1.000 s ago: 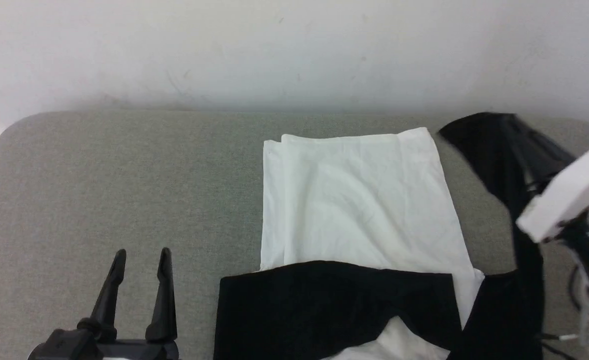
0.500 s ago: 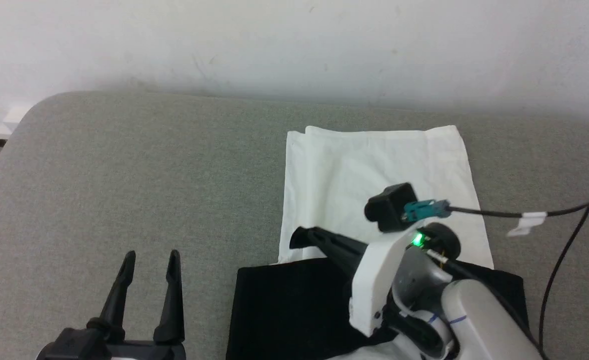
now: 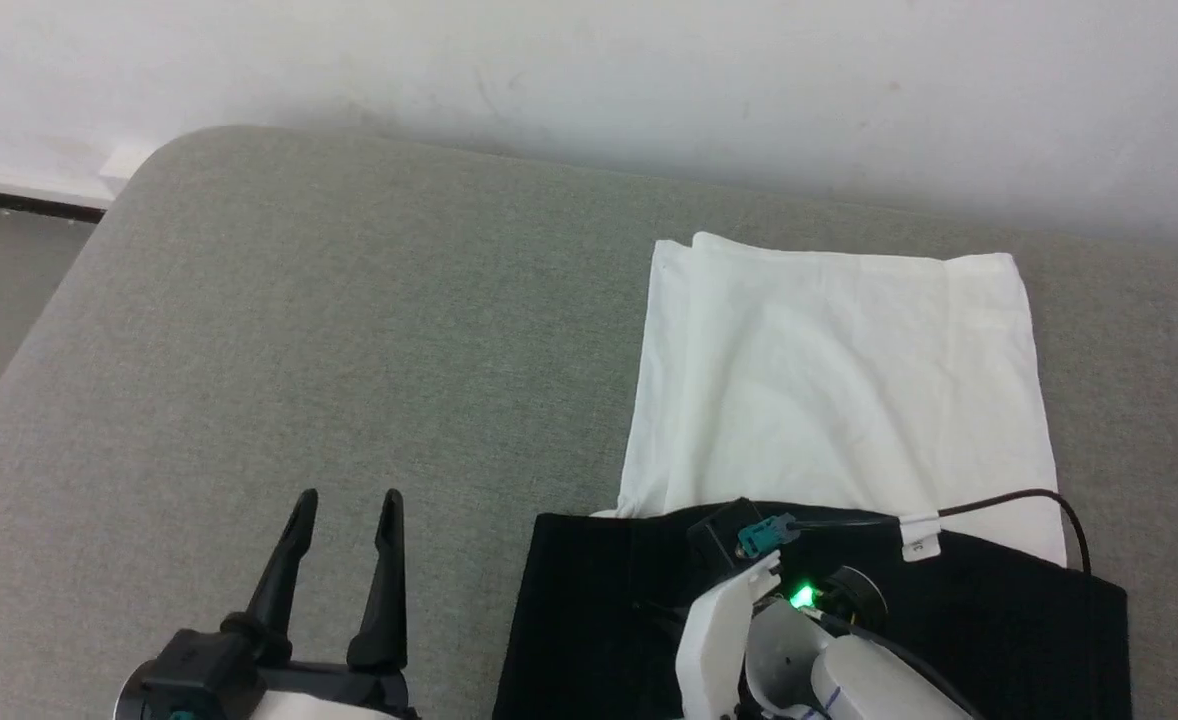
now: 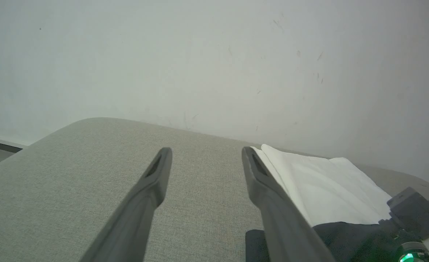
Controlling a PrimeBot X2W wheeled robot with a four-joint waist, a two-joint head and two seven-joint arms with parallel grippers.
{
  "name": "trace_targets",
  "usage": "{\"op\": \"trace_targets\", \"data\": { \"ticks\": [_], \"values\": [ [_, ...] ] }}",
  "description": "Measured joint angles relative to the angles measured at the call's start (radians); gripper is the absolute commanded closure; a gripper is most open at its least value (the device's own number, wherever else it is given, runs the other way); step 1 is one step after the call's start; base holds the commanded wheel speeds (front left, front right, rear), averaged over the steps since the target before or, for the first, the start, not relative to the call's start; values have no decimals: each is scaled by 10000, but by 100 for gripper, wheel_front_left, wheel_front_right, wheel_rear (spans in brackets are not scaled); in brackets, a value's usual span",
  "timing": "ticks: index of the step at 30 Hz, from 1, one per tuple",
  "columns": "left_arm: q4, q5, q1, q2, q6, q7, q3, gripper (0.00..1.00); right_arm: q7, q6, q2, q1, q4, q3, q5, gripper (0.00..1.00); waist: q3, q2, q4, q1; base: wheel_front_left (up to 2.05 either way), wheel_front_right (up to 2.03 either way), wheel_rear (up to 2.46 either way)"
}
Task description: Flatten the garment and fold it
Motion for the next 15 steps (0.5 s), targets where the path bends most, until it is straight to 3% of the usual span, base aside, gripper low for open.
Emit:
{"op": "trace_targets", "data": {
  "ticks": [1, 4, 11, 15],
  "values": [
    [36, -10, -11, 0, 0, 0, 6, 0, -69, 0, 8, -97, 132, 71, 88, 93, -7, 0, 67, 0, 0, 0, 0],
    [111, -10, -37, 6, 0, -2, 35, 0, -205, 0, 8, -377, 303, 322, 489, 0, -83, 0, 143, 0, 0, 0, 0],
    [56, -73, -33, 63, 0, -46, 113, 0, -617, 0, 42, -972, 100, 376, 1432, 0, -243, 0, -326, -1, 0, 0, 0],
    [-36, -75, -32, 134, 2, -81, 125, 0, -1070, 2, 59, -1127, -180, -564, 1089, 0, -317, 0, -766, -1, 0, 0, 0]
  ]
}}
